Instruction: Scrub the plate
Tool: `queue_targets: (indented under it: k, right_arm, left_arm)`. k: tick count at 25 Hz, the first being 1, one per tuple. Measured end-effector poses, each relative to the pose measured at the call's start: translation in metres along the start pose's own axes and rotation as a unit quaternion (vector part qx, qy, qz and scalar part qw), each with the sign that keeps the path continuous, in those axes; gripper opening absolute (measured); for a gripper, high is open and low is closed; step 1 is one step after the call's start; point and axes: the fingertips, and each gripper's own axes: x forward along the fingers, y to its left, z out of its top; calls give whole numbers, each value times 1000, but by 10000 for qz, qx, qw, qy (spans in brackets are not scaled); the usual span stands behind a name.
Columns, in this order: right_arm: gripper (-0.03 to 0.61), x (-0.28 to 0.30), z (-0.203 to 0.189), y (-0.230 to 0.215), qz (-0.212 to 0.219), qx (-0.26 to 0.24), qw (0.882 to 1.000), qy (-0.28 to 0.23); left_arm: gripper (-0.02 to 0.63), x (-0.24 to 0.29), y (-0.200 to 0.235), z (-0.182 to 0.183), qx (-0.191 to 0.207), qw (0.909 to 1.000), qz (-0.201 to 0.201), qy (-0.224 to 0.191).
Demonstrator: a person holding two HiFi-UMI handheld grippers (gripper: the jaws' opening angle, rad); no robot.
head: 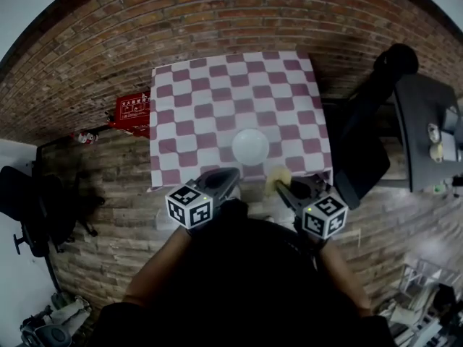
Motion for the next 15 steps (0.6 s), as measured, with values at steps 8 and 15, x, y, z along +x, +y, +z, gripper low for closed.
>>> queue_targets:
  k: [8, 15]
  right_arm:
    - [52, 52, 21, -5, -364, 56, 9993, 110]
    - [52, 75, 17, -11, -536, 103, 9980, 325]
  left_arm:
    - [76, 7, 56, 0, -202, 9966, -444, 671]
    - [153, 11, 87, -8, -434, 9937, -507, 904]
